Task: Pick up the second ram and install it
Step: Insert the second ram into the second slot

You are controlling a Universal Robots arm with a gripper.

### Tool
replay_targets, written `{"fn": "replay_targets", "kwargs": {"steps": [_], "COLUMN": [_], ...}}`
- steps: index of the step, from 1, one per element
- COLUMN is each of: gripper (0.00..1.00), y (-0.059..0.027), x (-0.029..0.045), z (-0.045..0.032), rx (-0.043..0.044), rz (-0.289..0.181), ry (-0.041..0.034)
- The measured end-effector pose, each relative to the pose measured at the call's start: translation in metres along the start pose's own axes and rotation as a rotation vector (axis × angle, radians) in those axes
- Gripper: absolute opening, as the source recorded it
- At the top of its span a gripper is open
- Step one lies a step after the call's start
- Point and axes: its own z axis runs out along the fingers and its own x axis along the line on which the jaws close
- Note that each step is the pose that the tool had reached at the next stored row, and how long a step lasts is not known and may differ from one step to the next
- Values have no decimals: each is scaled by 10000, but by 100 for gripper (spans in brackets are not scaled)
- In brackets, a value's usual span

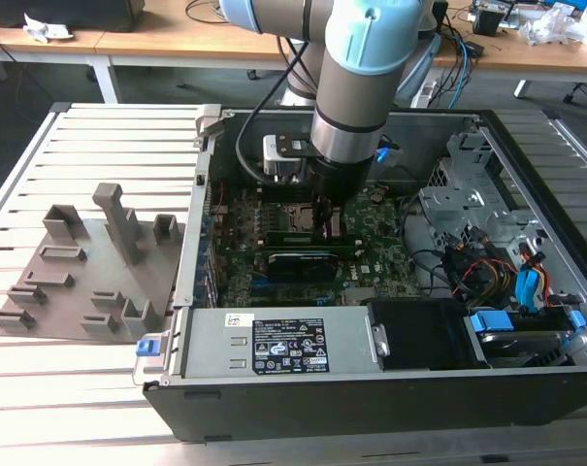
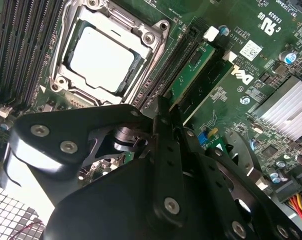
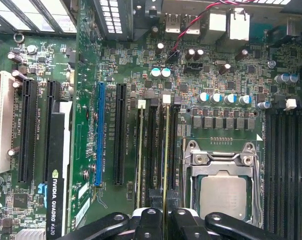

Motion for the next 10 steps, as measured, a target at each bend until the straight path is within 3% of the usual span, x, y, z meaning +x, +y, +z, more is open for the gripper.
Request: {"fn": "replay_targets", "kwargs": {"steps": [5,10], "gripper": [14,14], "y": [-1,0], "x": [2,1], "z": [25,2], "rx": [-1,-2], "rz": [-10,-36], "ry": [1,12]}}
